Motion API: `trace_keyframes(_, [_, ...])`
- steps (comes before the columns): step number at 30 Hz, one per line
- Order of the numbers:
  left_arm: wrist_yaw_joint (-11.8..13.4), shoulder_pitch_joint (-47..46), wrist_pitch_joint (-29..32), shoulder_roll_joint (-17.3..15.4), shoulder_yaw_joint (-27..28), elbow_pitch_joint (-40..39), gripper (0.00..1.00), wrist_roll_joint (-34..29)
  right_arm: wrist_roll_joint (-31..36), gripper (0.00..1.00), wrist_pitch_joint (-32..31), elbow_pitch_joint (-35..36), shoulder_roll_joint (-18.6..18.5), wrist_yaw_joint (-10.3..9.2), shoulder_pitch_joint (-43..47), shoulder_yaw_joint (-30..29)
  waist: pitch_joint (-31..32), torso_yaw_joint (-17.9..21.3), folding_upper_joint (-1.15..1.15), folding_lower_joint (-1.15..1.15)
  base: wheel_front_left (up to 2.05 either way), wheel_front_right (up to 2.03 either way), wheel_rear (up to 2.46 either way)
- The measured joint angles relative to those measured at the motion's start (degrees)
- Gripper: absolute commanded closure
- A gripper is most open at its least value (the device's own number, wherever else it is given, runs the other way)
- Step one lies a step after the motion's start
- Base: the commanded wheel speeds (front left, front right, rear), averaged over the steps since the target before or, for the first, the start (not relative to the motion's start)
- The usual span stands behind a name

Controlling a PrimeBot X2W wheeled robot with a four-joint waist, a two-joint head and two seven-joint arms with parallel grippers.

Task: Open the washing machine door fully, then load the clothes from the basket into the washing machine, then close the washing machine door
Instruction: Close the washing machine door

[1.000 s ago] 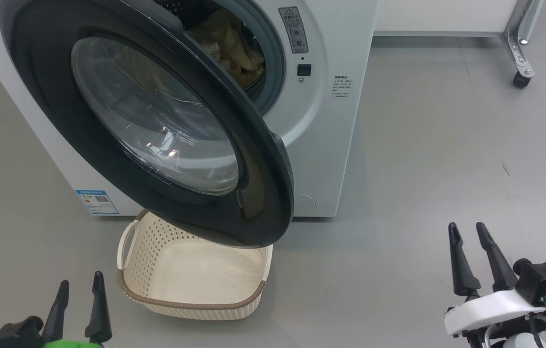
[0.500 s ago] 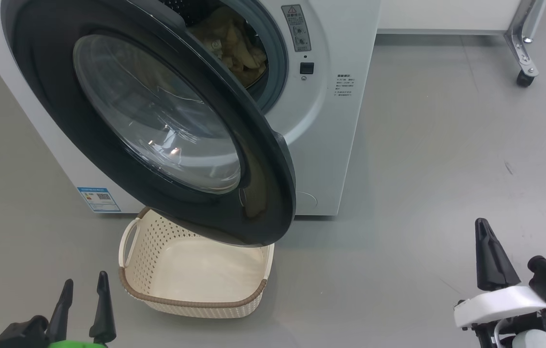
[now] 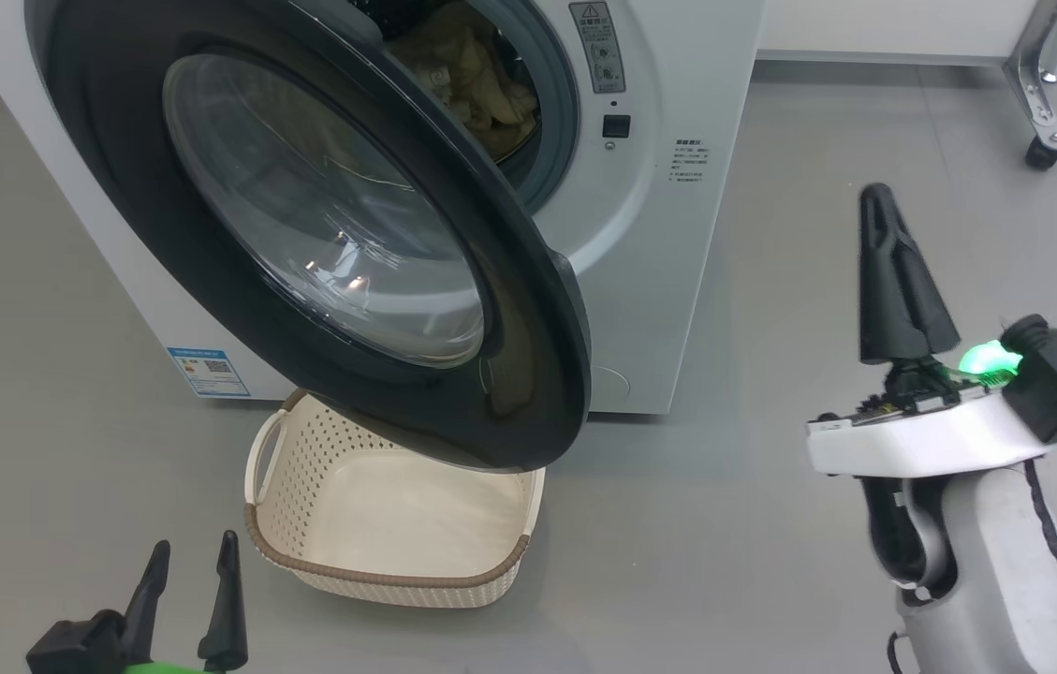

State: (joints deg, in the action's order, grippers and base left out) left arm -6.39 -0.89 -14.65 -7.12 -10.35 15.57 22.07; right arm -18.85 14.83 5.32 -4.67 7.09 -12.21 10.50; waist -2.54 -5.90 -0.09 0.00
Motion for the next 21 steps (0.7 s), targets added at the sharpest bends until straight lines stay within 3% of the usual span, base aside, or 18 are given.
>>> trace_keyframes(11, [-0.03,-0.03,0.00,0.49,-1.16,0.82,0.00,-1.11,-1.47,1.00,0.00,1.60,-0.16,0.00,-4.59,19.65,0.61,-2.76,0.00,0.00,0.00,0.00,0.00])
trace_keyframes(21, [-0.10,-1.81,0.00,1.33,-2.92,0.41,0.00,-3.28,-2.46,1.00,-0.01,-5.35,-1.59,0.00,-4.64,29.00,-1.40,-5.25,0.00,0.00,0.00,0.00,0.00])
